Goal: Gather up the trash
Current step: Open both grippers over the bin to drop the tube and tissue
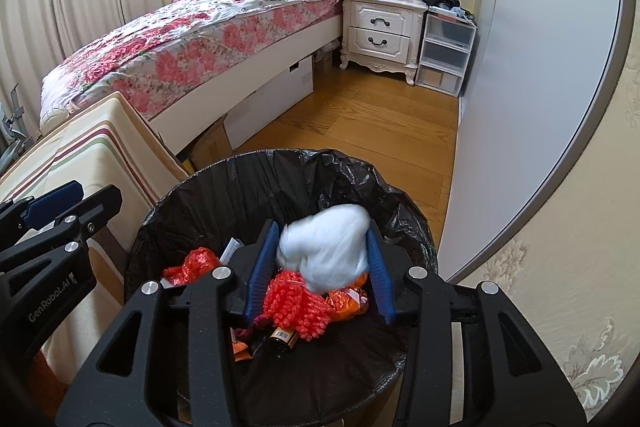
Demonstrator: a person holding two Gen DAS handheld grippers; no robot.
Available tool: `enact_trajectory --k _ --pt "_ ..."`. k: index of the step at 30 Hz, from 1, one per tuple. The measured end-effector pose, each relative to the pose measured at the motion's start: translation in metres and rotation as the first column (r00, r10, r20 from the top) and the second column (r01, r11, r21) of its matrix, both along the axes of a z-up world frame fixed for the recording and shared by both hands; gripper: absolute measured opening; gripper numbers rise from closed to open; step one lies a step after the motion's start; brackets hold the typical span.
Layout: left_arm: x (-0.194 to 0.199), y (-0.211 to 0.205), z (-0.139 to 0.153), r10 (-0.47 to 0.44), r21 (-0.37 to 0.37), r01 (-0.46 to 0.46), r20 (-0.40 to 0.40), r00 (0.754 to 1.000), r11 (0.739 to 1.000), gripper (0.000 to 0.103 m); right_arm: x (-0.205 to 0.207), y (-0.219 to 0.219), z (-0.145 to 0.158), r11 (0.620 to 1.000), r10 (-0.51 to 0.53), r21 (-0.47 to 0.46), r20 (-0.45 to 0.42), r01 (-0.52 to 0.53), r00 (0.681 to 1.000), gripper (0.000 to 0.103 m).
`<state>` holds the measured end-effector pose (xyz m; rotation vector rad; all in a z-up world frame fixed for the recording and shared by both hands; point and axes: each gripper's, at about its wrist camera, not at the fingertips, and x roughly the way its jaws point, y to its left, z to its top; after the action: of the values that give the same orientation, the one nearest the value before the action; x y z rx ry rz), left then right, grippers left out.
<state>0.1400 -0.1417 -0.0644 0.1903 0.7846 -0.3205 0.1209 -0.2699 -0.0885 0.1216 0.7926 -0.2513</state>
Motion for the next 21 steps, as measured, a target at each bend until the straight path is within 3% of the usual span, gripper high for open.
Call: enact_trajectory --k 2,8,21 --pt "-0.001 0.0 0.001 0.001 -0.003 -0.001 0.007 1.0 1.0 0.059 0.0 -0.001 0.0 1.0 -0.007 -0.003 0.002 0.007 1.0 0.05" --pt "-0.002 0.004 0.004 0.011 -0.01 -0.011 0.017 1.0 1.0 0.071 -0.002 -0.002 0.002 0.999 -0.029 -0.015 0.015 0.03 0.999 0.065" --pt "-0.004 0.021 0.01 0.053 -0.044 -0.051 0.041 0.998 0.998 0.079 -0.01 -0.001 0.008 0.998 -0.053 -0.032 0.028 0.054 0.998 0.079"
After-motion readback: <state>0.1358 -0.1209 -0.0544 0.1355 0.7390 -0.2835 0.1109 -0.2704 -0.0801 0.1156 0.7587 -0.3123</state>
